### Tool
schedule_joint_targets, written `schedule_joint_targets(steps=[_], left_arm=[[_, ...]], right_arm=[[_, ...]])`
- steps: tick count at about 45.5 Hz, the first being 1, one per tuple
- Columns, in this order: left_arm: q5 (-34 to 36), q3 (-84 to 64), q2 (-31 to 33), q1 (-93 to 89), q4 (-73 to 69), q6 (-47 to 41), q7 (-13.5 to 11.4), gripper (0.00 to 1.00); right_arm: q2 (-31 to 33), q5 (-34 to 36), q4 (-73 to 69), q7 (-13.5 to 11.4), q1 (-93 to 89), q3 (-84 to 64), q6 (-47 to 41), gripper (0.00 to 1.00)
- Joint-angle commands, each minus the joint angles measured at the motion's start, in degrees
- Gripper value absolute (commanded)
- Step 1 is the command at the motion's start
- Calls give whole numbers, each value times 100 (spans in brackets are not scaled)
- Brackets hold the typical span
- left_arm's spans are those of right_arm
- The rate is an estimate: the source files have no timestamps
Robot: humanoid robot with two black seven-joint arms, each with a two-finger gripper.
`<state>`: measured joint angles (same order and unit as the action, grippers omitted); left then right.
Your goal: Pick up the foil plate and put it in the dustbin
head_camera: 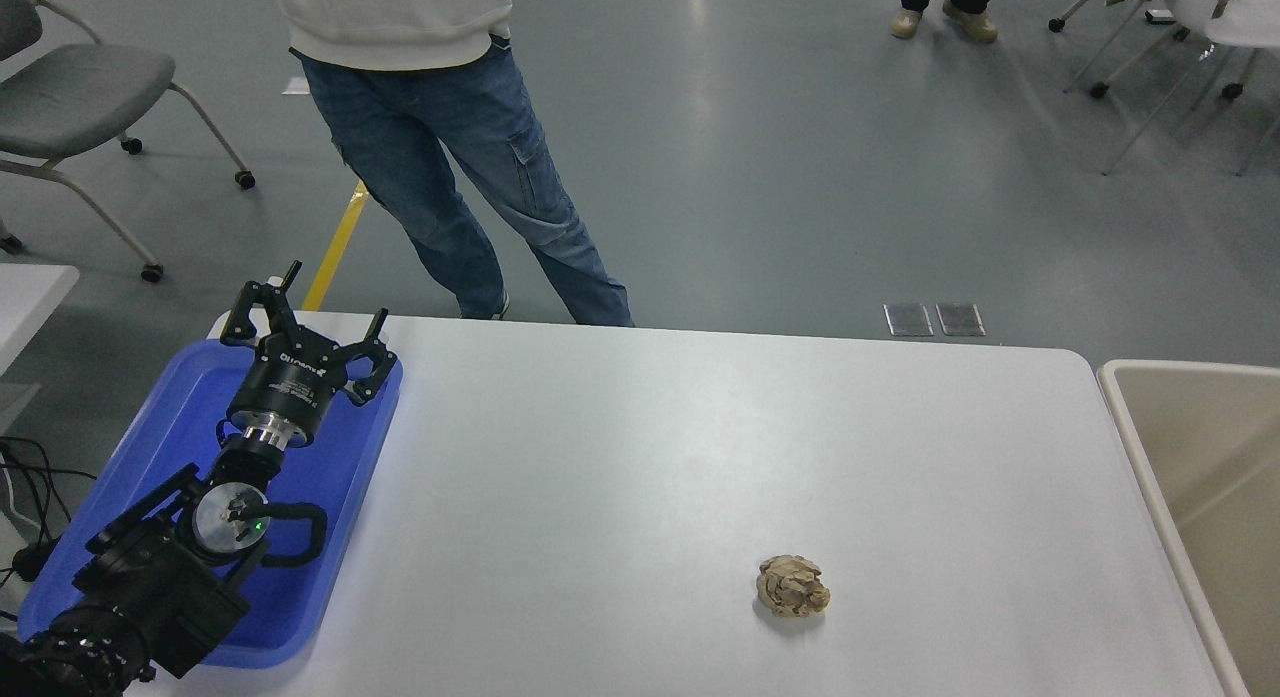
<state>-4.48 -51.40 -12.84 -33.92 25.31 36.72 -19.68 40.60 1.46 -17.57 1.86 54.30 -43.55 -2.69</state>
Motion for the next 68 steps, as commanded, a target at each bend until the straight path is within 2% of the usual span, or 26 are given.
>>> schedule_joint_targets(steps=[1,12,28,38,48,55,68], left_arm=[[0,-2,0,0,0,2,0,100],[0,-2,0,0,0,2,0,100],[0,-2,0,0,0,-7,0,100],[0,7,0,0,0,-7,8,100],[0,7,0,0,0,-7,0,100],[0,7,0,0,0,-7,0,100],[0,7,0,0,0,-7,0,100]], right_arm=[[-157,-568,-975,-1,1925,-1022,-21,100],[-781,-682,-2372,-1,3455,-2315,-336,100],[-1704,-691,-3726,-10,5459,-2949,-2481,100],[-1722,-876,-4684,-10,6444,-2931,-3448,100],[-1669,-1087,-5782,-10,7252,-2957,-4037,100],[-1695,-1157,-6530,-10,7789,-2931,-4108,100],[-1818,-1157,-6575,-10,7877,-2913,-4099,100]])
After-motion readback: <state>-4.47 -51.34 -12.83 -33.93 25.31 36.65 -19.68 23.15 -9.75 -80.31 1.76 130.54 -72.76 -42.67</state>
